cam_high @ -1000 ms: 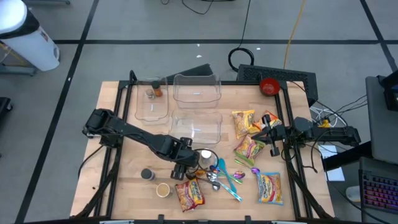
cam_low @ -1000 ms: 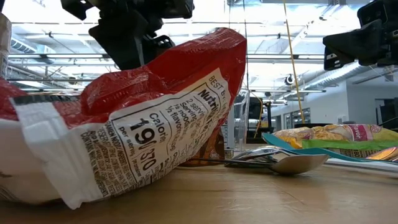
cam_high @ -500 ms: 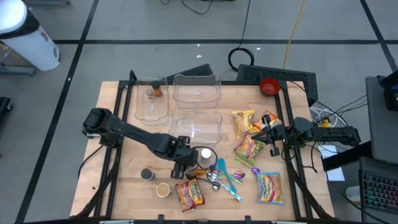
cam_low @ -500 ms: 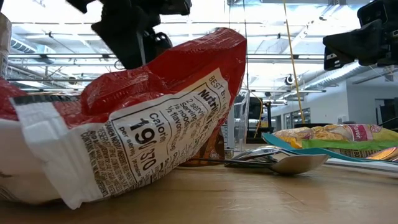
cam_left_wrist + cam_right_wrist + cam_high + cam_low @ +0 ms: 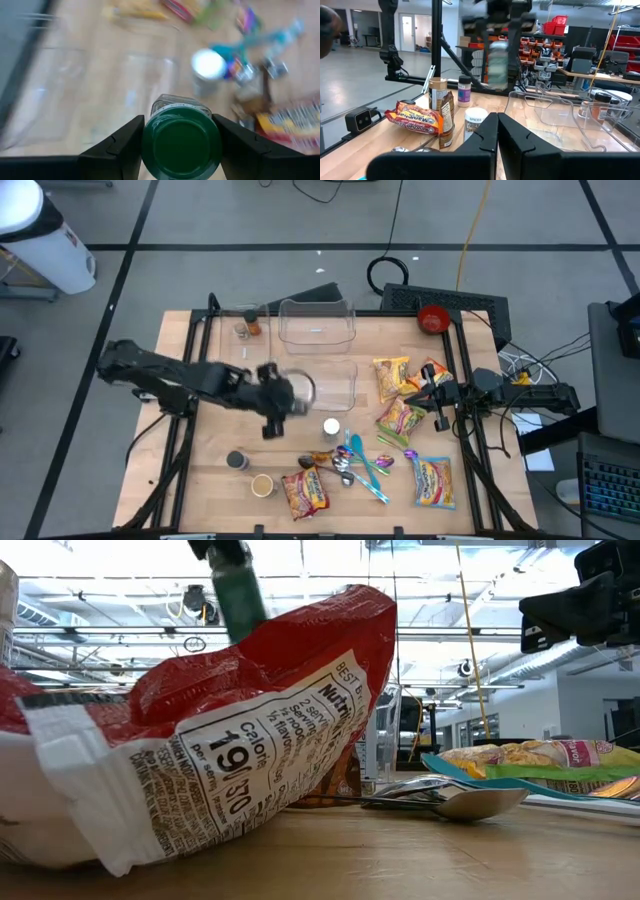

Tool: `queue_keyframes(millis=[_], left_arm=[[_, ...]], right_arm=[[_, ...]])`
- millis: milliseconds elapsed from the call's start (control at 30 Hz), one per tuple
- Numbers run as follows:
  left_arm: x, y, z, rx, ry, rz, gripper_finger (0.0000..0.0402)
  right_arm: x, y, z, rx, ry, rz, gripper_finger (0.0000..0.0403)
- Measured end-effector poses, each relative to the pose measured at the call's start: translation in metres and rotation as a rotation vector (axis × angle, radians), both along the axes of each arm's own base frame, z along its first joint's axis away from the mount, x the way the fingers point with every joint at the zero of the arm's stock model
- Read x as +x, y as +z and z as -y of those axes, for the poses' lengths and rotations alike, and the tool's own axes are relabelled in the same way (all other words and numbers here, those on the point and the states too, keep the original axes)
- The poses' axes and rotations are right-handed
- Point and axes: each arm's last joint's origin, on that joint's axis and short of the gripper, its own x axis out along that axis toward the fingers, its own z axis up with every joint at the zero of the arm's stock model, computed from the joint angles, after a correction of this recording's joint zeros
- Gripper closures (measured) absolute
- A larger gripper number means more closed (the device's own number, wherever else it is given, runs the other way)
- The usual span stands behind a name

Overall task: Pick & Place Food Item
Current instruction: Put the green seasoning bottle into the top left transparent bin

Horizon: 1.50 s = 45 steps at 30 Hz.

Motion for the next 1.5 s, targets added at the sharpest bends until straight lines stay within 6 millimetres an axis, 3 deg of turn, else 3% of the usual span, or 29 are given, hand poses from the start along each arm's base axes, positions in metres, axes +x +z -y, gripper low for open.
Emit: queue_keyframes(millis=[133,333,600,767,933,1067,1333,1500], left_arm=[[-0.021,0.021,-0.024,0.010,0.120,0.075,0.0189],[-0.043,0.038,-0.059,0.070,0.222,0.100,0.0189],[-0.063,0.038,-0.111,0.127,0.404,0.005,0.0188],[-0.083,0.035,-0.150,0.092,0.617,-0.059,0.0188],[-0.100,0.034,-0.184,0.016,0.724,-0.050,0.0188],[-0.112,0.021,-0.205,-0.054,0.792,-0.058,0.0188],[-0.131,-0.039,-0.231,-0.181,0.899,-0.129,0.0188],[-0.143,-0.066,-0.242,-0.206,0.983,-0.125,0.0188]], right_arm=[[0.000,0.000,0.000,0.000,0.000,0.000,0.0403],[0.000,0.000,0.000,0.000,0.000,0.000,0.0403],[0.000,0.000,0.000,0.000,0.001,0.000,0.0403],[0.000,0.000,0.000,0.000,0.000,0.000,0.0403],[0.000,0.000,0.000,0.000,0.000,0.000,0.0403],[0.000,0.000,0.000,0.000,0.001,0.000,0.0403],[0.000,0.000,0.000,0.000,0.000,-0.001,0.0403],[0.000,0.000,0.000,0.000,0.000,-0.001,0.0403]])
